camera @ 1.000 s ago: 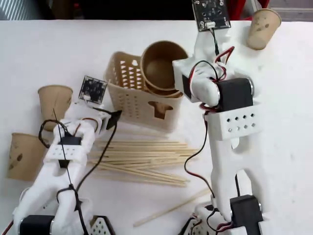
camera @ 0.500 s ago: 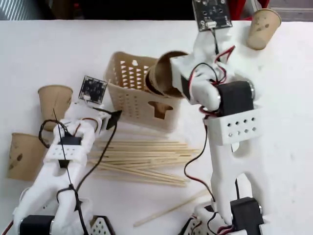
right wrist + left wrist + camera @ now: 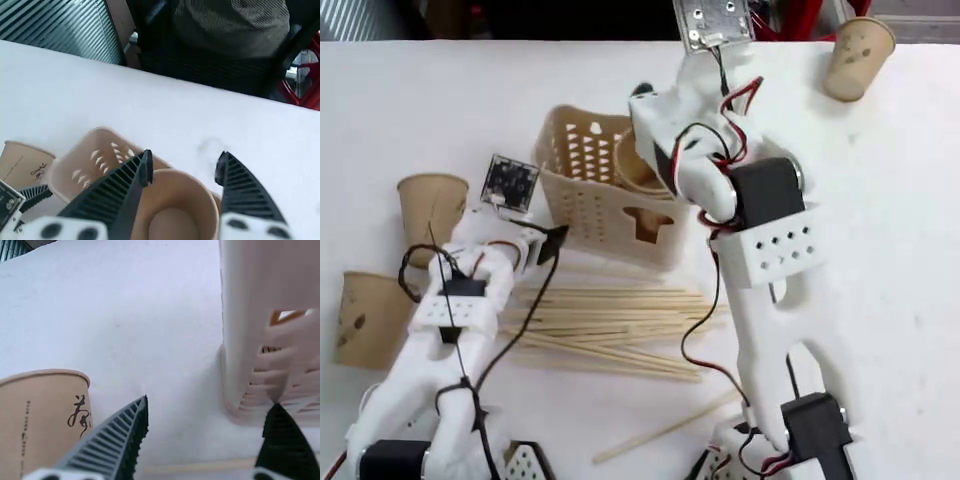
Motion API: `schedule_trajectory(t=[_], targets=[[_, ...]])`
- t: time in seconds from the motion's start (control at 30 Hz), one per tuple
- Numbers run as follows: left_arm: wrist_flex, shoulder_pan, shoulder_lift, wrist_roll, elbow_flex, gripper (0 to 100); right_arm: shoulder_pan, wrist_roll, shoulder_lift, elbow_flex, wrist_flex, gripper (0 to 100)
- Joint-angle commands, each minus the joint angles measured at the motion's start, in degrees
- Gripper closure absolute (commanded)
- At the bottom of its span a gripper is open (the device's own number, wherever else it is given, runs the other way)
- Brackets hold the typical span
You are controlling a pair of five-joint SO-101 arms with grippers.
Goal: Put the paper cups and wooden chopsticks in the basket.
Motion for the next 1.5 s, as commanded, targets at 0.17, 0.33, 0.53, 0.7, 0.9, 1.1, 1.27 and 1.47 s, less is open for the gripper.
schedule_trajectory(t=[0.17, 0.33, 0.53, 0.7, 0.9, 1.1, 1.27, 1.47], targets=[[1.14, -10.24, -8.31, 0.62, -4.04, 65, 12.35, -0.18, -8.84, 1.41, 21.23, 96.1], [23.91, -18.07, -20.00, 0.53, -16.18, 65, 18.86, 3.60, -14.99, 15.91, 19.30, 98.2], [47.38, -29.23, -20.26, -8.79, -35.25, 65, 23.34, 13.54, -28.79, 43.16, 10.68, 98.1], [55.38, -35.12, -14.64, -14.33, -42.11, 65, 27.91, 22.42, -42.95, 66.64, 0.22, 97.9], [61.89, -36.97, -1.01, -14.24, -46.86, 65, 28.88, 28.92, -57.19, 85.89, -3.30, 97.8], [76.40, -34.24, 20.35, -6.68, -64.88, 65, 28.79, 29.54, -70.37, 96.35, -3.30, 97.8], [84.31, -33.10, 34.77, 1.14, -81.58, 64, 28.88, 29.54, -79.78, 101.54, -2.42, 97.8], [89.58, -34.59, 44.97, 1.49, -92.31, 64, 28.44, 29.54, -86.90, 106.29, -0.84, 97.8]])
